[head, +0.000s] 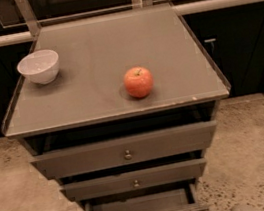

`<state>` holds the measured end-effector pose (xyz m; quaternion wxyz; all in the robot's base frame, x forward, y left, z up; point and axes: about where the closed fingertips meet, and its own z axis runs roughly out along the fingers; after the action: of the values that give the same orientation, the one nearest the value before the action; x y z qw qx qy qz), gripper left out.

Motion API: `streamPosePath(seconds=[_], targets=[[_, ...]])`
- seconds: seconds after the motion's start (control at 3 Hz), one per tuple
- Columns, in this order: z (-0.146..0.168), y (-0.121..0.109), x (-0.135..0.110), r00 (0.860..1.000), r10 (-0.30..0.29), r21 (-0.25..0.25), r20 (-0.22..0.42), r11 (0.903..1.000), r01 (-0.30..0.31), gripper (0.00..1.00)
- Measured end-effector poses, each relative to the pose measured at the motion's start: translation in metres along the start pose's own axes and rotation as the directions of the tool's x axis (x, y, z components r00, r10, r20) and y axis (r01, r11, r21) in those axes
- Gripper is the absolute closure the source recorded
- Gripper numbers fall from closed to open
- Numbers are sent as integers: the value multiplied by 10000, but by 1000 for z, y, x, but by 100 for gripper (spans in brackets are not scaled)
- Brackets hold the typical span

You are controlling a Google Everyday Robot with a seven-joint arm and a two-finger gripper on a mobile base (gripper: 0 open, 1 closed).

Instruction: Close bottom drawer

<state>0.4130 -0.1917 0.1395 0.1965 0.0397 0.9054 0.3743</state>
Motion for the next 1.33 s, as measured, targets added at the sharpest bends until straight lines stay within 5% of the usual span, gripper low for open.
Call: streamPosePath(seconds=[1.0, 1.33], targets=[[16, 4, -17, 9984, -525, -312, 221, 9981, 532, 100], [38, 20, -45, 9883, -1426, -822, 540, 9858, 1467, 100]])
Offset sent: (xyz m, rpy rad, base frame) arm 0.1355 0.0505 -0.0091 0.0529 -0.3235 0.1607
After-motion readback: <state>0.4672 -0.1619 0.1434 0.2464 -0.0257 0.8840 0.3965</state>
